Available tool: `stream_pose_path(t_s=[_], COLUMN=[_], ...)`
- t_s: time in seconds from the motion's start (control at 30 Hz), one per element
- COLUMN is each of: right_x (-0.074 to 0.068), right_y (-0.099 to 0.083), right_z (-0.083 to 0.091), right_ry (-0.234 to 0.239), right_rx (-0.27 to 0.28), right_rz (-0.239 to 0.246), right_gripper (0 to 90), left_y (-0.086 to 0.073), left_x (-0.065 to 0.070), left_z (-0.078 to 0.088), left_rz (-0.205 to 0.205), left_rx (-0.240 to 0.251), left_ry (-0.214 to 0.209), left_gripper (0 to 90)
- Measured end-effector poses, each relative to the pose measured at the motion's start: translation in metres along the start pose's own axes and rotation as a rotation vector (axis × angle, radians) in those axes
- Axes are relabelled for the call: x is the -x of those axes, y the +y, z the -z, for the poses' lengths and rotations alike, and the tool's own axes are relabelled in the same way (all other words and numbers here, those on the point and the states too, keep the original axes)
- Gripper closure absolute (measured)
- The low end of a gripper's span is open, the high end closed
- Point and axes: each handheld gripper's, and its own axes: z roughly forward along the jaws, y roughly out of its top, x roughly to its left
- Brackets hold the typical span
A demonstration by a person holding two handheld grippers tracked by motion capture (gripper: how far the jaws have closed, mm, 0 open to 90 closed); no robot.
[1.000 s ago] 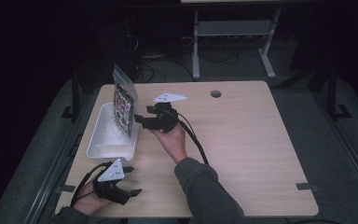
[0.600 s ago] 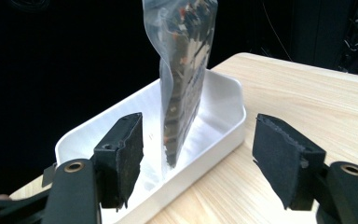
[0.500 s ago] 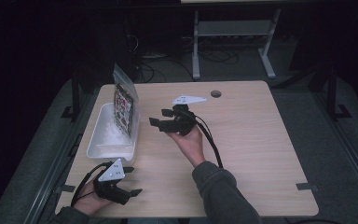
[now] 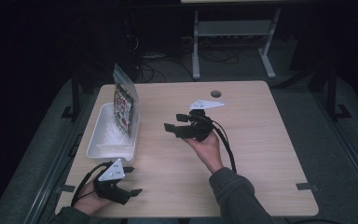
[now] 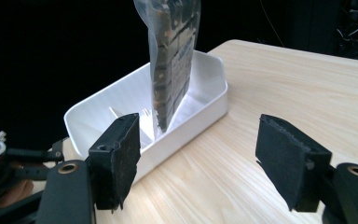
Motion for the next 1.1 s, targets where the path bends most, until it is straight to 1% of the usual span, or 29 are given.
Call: stream_pose_path(t_s=[0.23, 0.3, 0.4, 0.6, 0.73, 0.8, 0.87, 0.93, 1.1], right_x=[0.008, 0.01, 0.014, 0.024, 0.029, 0.032, 0.033, 0.034, 0.036], right_y=[-0.01, -0.013, -0.018, -0.028, -0.034, -0.037, -0.04, -0.042, -0.049], right_z=[0.024, 0.031, 0.041, 0.064, 0.074, 0.08, 0.083, 0.089, 0.102], right_ry=[-0.002, -0.003, -0.005, -0.028, -0.041, -0.044, -0.048, -0.05, -0.054], right_rx=[-0.008, -0.018, -0.017, -0.009, -0.018, -0.011, -0.014, -0.016, -0.029], right_rz=[-0.008, -0.012, -0.023, -0.042, -0.047, -0.054, -0.053, -0.049, -0.046], right_gripper=[28.5, 27.9, 27.7, 28.0, 28.0, 28.0, 27.9, 27.8, 27.0], left_y=[0.0, 0.0, 0.0, 0.0, 0.0, -0.001, 0.0, 0.0, 0.0], left_x=[0.0, 0.0, 0.0, 0.0, 0.0, -0.001, 0.0, 0.0, -0.001], left_z=[0.0, 0.0, -0.001, -0.001, -0.001, -0.001, -0.001, 0.0, 0.002], left_rz=[0.001, 0.001, 0.004, 0.006, 0.008, 0.009, 0.008, 0.009, 0.017], left_rx=[0.003, 0.002, 0.004, 0.004, 0.006, 0.004, 0.005, 0.014, 0.025], left_ry=[-0.001, 0.0, 0.001, 0.002, 0.002, 0.002, 0.005, 0.017, 0.022], left_gripper=[18.0, 18.0, 18.0, 18.0, 18.0, 18.0, 18.1, 18.0, 18.0])
